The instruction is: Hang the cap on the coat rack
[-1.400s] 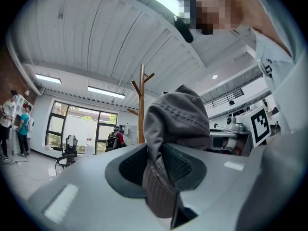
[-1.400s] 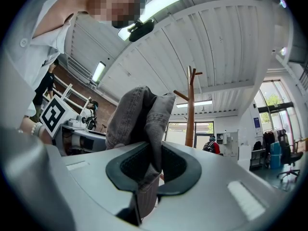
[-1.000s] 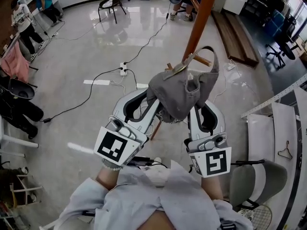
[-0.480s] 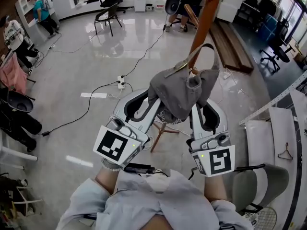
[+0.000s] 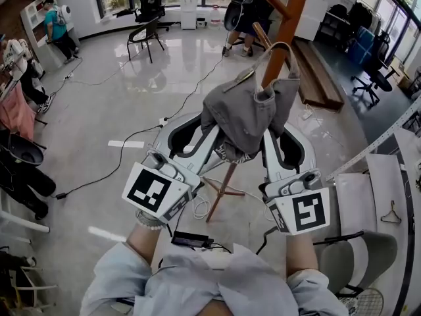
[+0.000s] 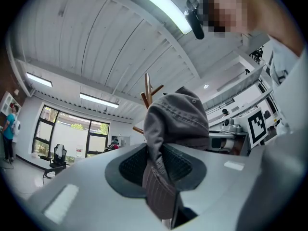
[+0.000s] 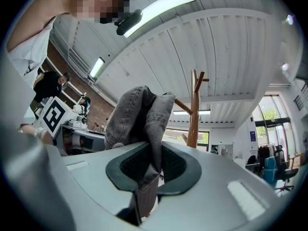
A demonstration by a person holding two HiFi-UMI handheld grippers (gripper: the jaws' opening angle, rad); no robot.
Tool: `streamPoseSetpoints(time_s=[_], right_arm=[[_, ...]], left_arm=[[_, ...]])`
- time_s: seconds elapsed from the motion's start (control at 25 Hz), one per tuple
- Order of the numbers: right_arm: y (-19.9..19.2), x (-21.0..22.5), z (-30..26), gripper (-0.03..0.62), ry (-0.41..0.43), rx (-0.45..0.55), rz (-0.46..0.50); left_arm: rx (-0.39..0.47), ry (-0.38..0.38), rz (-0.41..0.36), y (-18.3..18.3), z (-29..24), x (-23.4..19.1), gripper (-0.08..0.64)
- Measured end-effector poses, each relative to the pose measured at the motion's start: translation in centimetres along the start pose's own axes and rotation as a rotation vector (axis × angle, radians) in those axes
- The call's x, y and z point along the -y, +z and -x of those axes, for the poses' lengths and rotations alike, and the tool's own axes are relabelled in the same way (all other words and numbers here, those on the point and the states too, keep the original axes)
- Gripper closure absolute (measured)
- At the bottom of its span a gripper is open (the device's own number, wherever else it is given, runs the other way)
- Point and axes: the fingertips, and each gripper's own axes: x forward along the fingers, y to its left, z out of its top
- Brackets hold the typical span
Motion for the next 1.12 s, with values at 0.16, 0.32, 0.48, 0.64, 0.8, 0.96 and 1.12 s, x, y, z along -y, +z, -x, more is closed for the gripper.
streamPoseSetpoints(time_s=[0.16, 0.32, 0.48, 0.64, 0.8, 0.96, 1.12], right_arm=[[1.1, -0.1, -1.4, 0.534, 0.011, 0.018, 0.044], [2.1, 0.8, -2.4, 0.534, 0.035, 0.036, 0.023], [3.0, 1.2, -3.8, 0.534, 0.048, 0.054, 0.040], [3.9, 1.4, -5.6, 0.534, 0.057, 0.060, 0.044], [4.6, 2.1, -7.4, 0.534, 0.068, 0.061, 0.047], [4.9, 2.5, -8.7, 0.535, 0.073, 0.054, 0.037], [4.5, 3.4, -9.7, 0.534, 0.069, 0.036, 0.022]], left_arm=[[0.023, 0.000, 0.002, 1.0, -0.4, -1.3, 0.465], [0.046, -0.001, 0.001, 2.2, -1.3, -1.9, 0.465], [0.066, 0.015, -0.009, 3.2, -1.9, -3.0, 0.465], [0.076, 0.028, -0.005, 4.2, -2.5, -4.5, 0.465], [0.081, 0.033, -0.014, 5.1, -3.4, -5.6, 0.465], [0.084, 0.036, -0.009, 5.6, -4.2, -6.7, 0.465], [0.077, 0.034, 0.004, 5.4, -5.3, -7.3, 0.465]])
